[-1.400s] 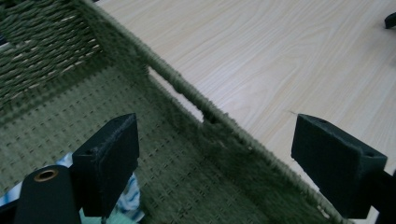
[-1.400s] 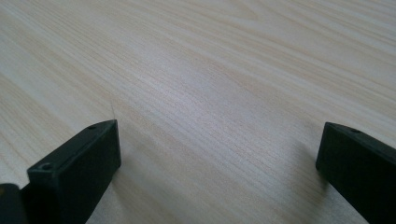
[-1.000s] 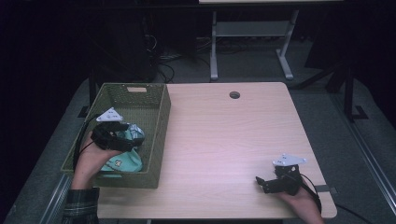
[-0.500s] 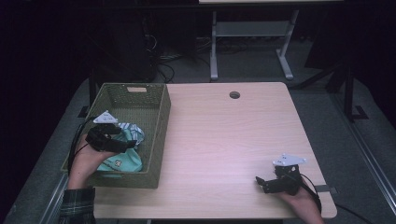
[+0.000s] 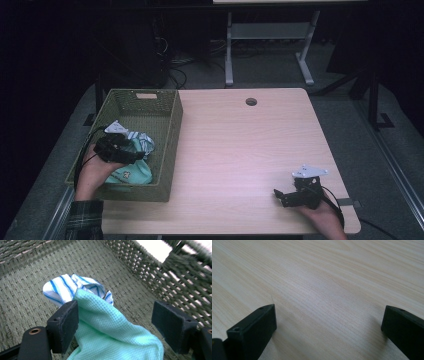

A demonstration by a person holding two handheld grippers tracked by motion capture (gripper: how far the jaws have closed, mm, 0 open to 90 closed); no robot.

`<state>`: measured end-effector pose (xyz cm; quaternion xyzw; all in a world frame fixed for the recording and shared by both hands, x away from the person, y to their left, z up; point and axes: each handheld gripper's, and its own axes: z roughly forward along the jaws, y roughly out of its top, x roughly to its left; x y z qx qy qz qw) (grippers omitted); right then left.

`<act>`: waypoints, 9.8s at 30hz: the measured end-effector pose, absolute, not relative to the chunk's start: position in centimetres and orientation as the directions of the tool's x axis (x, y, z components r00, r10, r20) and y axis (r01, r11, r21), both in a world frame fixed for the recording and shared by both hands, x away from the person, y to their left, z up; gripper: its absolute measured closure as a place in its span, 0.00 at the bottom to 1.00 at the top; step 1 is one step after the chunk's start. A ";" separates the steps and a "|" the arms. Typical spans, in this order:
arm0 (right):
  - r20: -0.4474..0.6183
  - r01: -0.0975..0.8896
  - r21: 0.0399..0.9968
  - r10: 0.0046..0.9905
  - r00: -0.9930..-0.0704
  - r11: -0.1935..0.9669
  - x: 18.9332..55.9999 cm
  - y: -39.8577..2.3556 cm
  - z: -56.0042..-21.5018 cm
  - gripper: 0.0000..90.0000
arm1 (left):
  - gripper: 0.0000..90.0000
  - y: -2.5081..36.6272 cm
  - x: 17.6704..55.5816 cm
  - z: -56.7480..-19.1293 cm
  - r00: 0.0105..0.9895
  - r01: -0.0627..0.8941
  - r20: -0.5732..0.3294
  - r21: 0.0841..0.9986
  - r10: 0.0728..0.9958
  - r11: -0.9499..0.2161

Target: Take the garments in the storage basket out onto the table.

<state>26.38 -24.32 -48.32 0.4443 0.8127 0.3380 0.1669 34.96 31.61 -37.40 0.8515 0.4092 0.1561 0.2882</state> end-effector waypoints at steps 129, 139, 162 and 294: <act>0.030 0.610 0.698 0.835 -0.549 0.376 26.4 -24.3 -48.3 0.00 | 0.94 25.1 32.3 -22.4 0.825 0.251 -0.143 0.959 0.546 -0.128; 0.029 0.609 0.698 0.835 -0.550 0.377 26.4 -24.3 -48.3 0.00 | 0.94 22.1 32.5 -23.3 0.854 0.255 -0.161 0.958 0.494 -0.128; 0.029 0.610 0.697 0.835 -0.549 0.377 26.4 -24.3 -48.3 0.00 | 0.94 14.4 32.6 -26.2 0.911 0.263 -0.176 0.944 0.372 -0.197; 0.032 0.612 0.696 0.836 -0.547 0.374 26.4 -24.3 -48.3 0.00 | 0.98 -0.7 34.5 -44.3 0.940 0.313 -0.177 0.789 0.293 -0.528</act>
